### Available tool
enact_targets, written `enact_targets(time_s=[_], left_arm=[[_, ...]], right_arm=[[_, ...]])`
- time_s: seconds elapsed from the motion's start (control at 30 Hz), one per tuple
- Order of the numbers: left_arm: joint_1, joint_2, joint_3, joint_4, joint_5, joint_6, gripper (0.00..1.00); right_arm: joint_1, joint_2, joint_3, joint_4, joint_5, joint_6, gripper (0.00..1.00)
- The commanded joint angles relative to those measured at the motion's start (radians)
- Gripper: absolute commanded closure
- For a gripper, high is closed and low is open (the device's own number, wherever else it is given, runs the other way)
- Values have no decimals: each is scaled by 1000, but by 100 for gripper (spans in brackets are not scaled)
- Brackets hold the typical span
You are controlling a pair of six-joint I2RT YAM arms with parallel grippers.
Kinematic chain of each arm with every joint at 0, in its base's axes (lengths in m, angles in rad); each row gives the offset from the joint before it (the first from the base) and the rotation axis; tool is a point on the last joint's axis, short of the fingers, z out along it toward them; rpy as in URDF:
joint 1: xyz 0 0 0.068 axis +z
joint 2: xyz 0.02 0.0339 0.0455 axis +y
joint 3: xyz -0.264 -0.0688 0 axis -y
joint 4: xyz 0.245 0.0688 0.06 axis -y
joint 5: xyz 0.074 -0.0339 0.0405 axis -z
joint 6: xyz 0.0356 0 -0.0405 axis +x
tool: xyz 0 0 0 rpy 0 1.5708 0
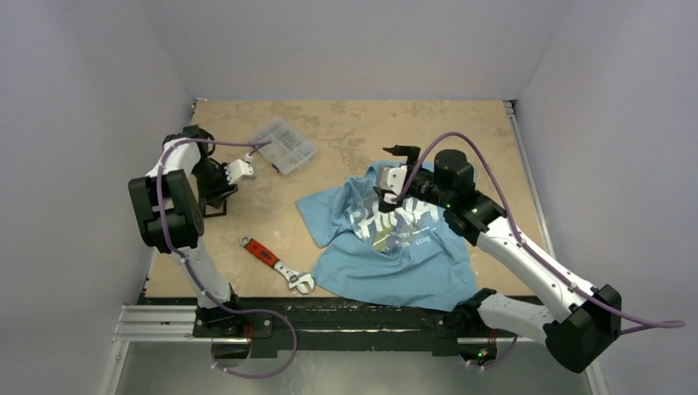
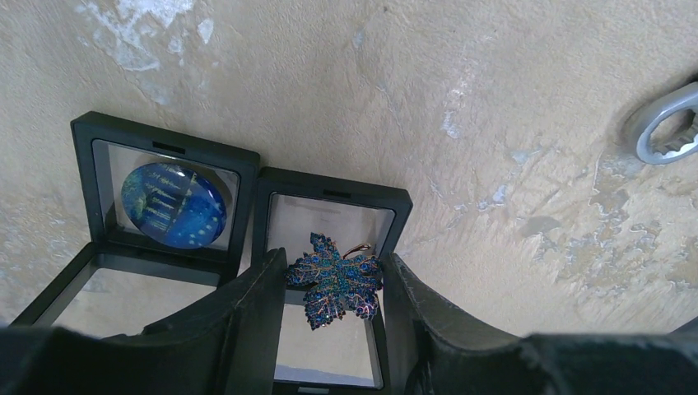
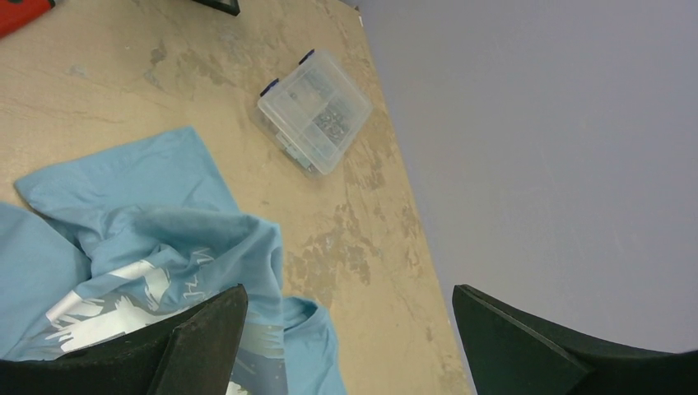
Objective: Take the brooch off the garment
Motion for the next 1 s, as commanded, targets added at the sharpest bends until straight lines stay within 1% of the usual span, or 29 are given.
enact_targets(time_s=[0.0, 0.33, 0.6, 0.77, 0.97], left_arm=[[11, 14, -9, 26, -8, 39, 61], [11, 33, -2, 9, -11, 47, 58], [10, 53, -3, 9, -28, 46, 51], [12, 59, -5, 20, -35, 47, 44], [11, 33, 25, -23, -13, 42, 42]], right_arm=[[1, -25, 27, -18, -1, -8, 1], [2, -8, 38, -33, 3, -15, 1], [2, 7, 56, -43, 9, -14, 1], [2, 6, 56, -57, 14, -14, 1], [1, 8, 59, -59, 19, 11, 1]])
